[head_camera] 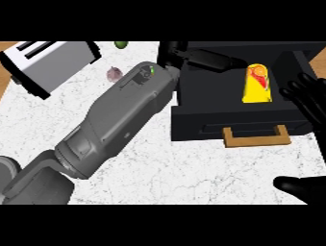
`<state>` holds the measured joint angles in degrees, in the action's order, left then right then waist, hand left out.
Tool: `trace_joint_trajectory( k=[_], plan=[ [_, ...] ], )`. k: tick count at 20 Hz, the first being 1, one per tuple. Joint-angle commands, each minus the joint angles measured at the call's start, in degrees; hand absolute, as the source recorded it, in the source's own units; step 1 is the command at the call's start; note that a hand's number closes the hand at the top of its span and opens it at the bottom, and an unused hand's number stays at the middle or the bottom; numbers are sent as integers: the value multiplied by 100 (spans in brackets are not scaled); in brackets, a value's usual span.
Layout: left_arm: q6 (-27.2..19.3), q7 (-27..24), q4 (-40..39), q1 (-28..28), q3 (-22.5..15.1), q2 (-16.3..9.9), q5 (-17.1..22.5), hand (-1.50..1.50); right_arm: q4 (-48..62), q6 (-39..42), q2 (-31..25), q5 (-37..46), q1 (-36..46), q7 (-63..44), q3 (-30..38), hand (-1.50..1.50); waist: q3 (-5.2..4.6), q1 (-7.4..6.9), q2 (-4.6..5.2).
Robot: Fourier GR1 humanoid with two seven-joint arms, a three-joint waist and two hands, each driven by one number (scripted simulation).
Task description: Pick up the cup, place it into the drawer and close the drawer
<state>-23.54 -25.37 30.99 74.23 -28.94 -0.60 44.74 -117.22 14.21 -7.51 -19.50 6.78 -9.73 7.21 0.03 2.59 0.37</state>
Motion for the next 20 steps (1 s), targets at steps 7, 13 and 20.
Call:
trace_joint_trajectory(
  k=[7, 13, 20],
  plan=[
    [-81, 150, 1359, -1036, 492, -642, 179, -150, -342, 793, -689, 786, -375, 156, -272, 150, -6, -370, -89],
    [-166, 709, 2833, -2219, 555, -1552, 235, -150, -226, 809, -913, 1237, -325, -37, -267, 150, -5, -500, -101],
    [-66, 967, 4636, -3927, 666, -2375, 234, -150, -64, 585, -756, 2055, -211, -239, -662, 150, -5, -423, -75]
  ],
)
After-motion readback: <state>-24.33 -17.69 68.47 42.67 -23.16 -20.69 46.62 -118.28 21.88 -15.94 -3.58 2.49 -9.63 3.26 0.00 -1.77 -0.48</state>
